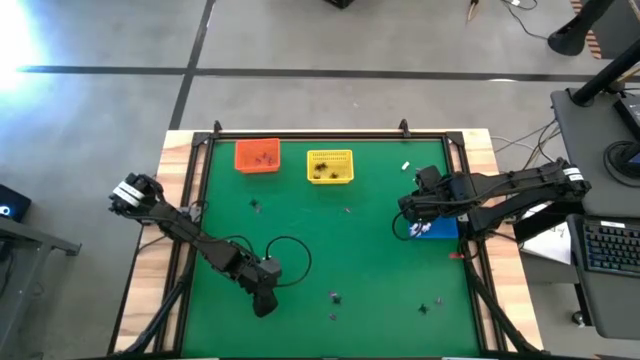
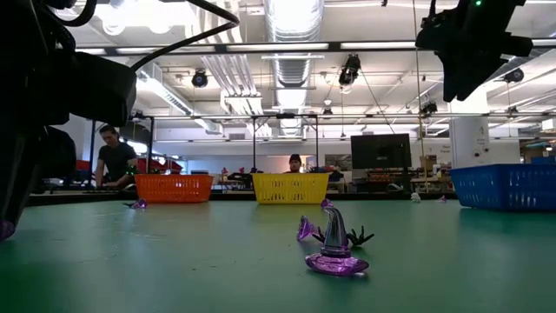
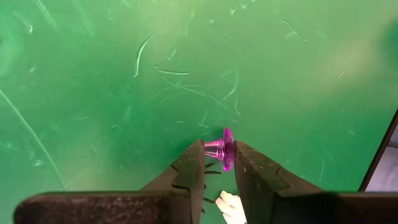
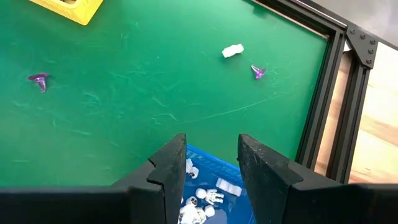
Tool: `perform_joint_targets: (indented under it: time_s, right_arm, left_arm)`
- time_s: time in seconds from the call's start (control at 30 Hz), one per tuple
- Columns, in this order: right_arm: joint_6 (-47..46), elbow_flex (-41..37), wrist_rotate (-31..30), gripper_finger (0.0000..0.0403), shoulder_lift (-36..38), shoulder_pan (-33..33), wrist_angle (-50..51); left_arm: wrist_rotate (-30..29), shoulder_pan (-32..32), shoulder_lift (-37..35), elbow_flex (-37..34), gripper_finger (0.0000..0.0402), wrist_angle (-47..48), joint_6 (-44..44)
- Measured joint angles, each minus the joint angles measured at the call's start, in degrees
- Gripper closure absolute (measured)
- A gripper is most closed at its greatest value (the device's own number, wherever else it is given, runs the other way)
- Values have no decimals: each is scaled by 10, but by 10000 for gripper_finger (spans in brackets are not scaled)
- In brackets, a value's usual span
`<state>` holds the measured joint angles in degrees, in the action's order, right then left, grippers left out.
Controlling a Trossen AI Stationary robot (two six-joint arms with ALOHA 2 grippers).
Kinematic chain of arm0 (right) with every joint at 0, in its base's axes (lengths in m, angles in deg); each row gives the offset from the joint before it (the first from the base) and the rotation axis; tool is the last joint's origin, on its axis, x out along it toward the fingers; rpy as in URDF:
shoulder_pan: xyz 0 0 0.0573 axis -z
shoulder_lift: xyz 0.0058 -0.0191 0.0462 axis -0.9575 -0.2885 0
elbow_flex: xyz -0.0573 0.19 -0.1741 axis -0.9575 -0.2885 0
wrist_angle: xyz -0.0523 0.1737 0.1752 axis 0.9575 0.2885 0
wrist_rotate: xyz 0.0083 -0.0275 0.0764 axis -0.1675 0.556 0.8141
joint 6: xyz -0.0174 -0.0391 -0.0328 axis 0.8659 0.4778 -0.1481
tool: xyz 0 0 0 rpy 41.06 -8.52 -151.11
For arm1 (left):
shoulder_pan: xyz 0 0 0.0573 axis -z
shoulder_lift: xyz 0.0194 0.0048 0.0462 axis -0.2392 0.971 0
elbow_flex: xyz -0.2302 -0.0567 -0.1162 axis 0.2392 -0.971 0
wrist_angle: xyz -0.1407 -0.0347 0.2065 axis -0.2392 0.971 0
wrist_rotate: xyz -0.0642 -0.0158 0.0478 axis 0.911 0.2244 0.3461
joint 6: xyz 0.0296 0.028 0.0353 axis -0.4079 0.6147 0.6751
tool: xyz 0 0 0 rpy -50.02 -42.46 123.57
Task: Sort Halloween decoration
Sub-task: Put the violet skeleton toy into the orange basket
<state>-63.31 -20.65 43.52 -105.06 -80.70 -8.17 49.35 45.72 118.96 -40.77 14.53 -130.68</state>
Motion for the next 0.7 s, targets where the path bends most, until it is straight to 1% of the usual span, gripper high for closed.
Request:
perform_joint_targets:
  time_s: [0.17,0.3,0.4,0.47,0.53,0.7]
  right_arm:
    - [0,0,0,266,0,0,0]
    - [0,0,0,266,0,0,0]
    - [0,0,0,266,0,0,0]
    - [2,0,0,266,0,0,0]
    - [4,0,-1,266,0,0,0]
    - [4,0,-14,266,0,0,0]
  left_arm:
    - [2,0,9,1,344,-1,-19]
    - [4,1,10,1,350,0,-16]
    - [5,1,9,6,364,2,3]
    - [5,1,11,16,382,9,21]
    - [0,1,12,31,396,26,39]
    - [-17,1,13,55,401,78,54]
